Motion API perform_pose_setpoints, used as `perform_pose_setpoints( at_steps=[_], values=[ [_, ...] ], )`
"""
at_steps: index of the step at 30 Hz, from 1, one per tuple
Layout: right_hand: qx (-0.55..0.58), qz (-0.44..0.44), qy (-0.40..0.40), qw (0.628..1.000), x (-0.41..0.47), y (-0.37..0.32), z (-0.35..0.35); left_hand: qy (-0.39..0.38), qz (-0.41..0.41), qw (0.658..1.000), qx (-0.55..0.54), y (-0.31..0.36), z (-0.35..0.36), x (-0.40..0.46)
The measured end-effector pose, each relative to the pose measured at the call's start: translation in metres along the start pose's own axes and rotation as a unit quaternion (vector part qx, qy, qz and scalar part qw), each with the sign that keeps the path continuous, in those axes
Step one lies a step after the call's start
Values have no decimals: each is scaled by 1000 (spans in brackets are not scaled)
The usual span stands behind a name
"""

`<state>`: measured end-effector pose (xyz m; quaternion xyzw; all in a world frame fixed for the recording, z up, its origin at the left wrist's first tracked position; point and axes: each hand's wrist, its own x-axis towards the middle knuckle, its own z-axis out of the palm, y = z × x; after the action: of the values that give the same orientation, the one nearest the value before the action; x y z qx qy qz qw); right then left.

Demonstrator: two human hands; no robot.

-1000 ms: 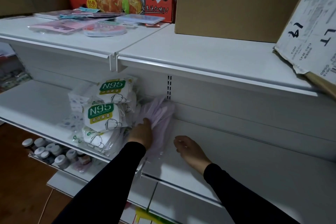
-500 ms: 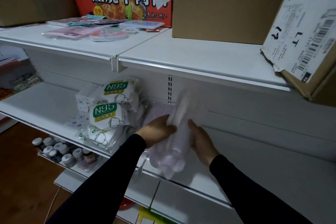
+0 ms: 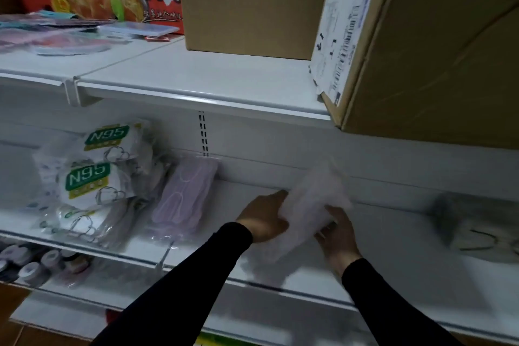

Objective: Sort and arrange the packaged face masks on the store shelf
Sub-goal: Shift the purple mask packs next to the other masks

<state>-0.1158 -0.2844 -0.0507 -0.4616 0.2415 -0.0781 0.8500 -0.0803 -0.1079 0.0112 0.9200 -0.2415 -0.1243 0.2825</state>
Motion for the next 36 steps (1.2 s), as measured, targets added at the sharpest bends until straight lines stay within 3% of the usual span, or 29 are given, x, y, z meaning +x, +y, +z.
perform_pose_setpoints(
  at_steps=[6,12,18,23,26,29,32,36],
  values=[
    [1,-83,127,988,7,-39,-67,-115,66,980,149,29,31,12],
    [-133,-13,58,989,18,-14,-84,-114,37,970,211,25,49,12],
    [-266,-125,-24,955,8,-14,-76,-77,26,970,229,22,51,12],
    [-362,-119,-102,919,10,-13,-100,-77,10,971,226,19,47,12],
    [-365,-134,-86,918,13,-5,-102,-84,11,970,226,15,42,10],
    [-340,-128,-66,929,15,-3,-100,-64,-25,980,186,-3,22,0],
    [-306,-116,-83,941,16,-5,-98,-34,-102,993,52,-37,5,-18],
    [-303,-120,-94,941,17,-6,-97,32,-134,984,-115,-66,16,-35]
  ],
)
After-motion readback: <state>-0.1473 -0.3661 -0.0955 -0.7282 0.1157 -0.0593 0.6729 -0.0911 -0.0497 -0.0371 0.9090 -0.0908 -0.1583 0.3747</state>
